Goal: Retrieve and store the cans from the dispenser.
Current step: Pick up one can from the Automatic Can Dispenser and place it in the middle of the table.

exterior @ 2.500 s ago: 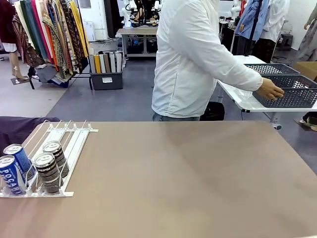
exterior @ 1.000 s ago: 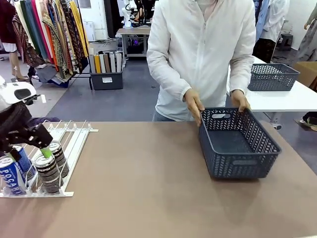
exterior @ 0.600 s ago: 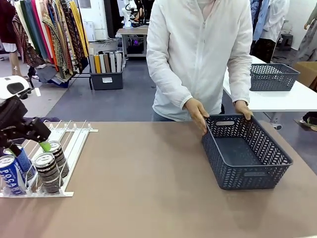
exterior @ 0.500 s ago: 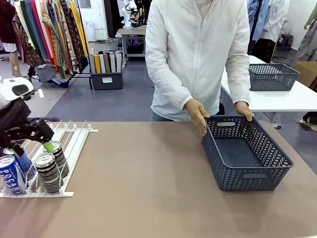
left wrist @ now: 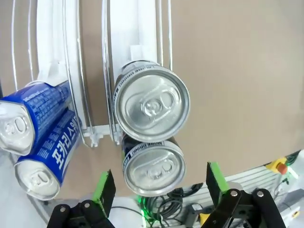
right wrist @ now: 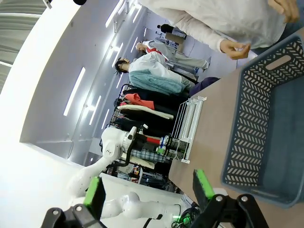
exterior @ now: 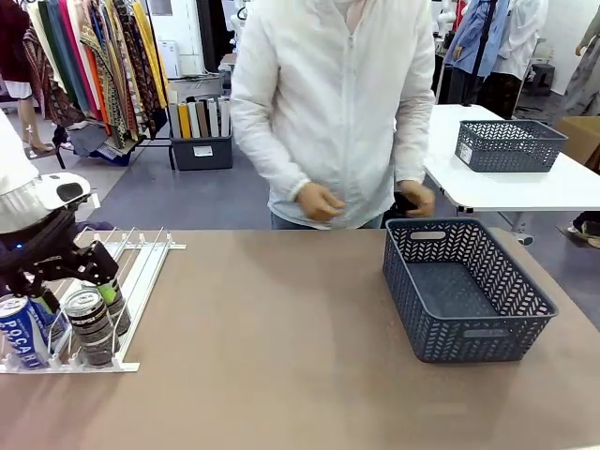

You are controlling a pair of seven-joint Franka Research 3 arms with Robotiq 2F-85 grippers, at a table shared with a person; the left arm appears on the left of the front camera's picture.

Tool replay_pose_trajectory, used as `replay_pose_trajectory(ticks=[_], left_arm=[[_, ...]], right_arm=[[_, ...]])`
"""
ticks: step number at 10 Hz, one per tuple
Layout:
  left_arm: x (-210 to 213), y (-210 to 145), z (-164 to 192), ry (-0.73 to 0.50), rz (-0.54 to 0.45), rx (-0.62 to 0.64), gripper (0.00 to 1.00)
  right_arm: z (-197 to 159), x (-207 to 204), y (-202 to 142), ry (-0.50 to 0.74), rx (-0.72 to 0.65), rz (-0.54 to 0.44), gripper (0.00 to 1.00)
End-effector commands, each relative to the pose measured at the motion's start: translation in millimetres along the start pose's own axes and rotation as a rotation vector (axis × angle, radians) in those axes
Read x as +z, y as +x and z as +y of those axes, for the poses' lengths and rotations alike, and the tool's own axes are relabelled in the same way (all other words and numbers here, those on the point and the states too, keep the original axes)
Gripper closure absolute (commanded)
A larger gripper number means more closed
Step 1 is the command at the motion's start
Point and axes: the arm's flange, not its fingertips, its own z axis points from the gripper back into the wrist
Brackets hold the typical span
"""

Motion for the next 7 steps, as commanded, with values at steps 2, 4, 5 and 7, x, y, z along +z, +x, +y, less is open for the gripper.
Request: replay_pose_trajectory(ticks=[2,4,5,7], left_arm=[[-12.3,11.3,-7.8,0.078,0.024,0.017,0.00],[-14.2,14.4,-8.2,0.102,0.031,0.040,0.00],[-14.5,13.7,-8.6,0.098,0.027,0.028,0.00],[-17.7,16.4,-9.6,0.106,0.052,0.035,0.00]], right_arm=[[3.8,0.4,2.3,0.012,0.000,-0.007,0.00],[3.8,0.4,2.3,0.012,0.000,-0.007,0.00],[3.8,0.4,2.3,0.012,0.000,-0.007,0.00],[3.8,0.4,2.3,0.012,0.000,-0.007,0.00]])
